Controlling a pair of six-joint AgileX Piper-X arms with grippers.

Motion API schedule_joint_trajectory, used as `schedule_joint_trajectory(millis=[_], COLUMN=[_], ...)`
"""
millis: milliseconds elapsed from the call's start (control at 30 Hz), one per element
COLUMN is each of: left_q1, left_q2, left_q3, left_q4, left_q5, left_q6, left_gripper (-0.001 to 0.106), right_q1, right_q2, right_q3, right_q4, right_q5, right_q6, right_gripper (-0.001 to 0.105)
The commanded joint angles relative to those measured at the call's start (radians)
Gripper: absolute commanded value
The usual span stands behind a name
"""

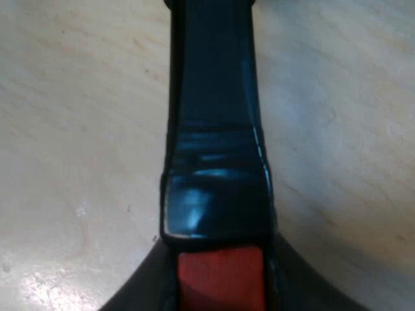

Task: Grind coffee beans and then tamp

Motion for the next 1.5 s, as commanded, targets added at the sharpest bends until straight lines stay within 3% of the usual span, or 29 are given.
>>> schedule_joint_trajectory(millis=[33, 433, 900, 967, 1067, 1133, 1233, 1500], left_q1=[-0.003, -0.003, -0.003, -0.003, -0.003, -0.003, -0.003, -0.003], left_q2=[-0.006, -0.006, -0.006, -0.006, -0.006, -0.006, -0.006, -0.006], left_q3=[-0.008, -0.008, -0.008, -0.008, -0.008, -0.008, -0.008, -0.008], left_q4=[-0.003, -0.003, -0.003, -0.003, -0.003, -0.003, -0.003, -0.003], left_q5=[-0.007, -0.007, -0.007, -0.007, -0.007, -0.006, -0.005, -0.005], left_q6=[0.003, 0.003, 0.003, 0.003, 0.003, 0.003, 0.003, 0.003], left_gripper=[0.059, 0.059, 0.059, 0.059, 0.059, 0.059, 0.059, 0.059], right_q1=[-0.004, -0.004, -0.002, -0.002, 0.000, 0.000, 0.000, 0.021], right_q2=[0.028, 0.203, 0.279, 0.279, 0.279, 0.279, 0.279, 0.245], right_q3=[-0.005, -0.005, -0.005, -0.005, -0.005, -0.005, -0.005, -0.009], right_q4=[-0.073, -0.302, -0.332, -0.332, -0.332, -0.332, -0.310, -0.203], right_q5=[0.017, 0.015, -0.051, -0.069, -0.071, -0.071, -0.071, -0.076], right_q6=[-0.012, -0.012, -0.004, -0.004, 0.019, 0.062, 0.088, 0.111], right_gripper=[0.000, 0.000, 0.000, 0.004, 0.022, 0.041, 0.057, 0.061])
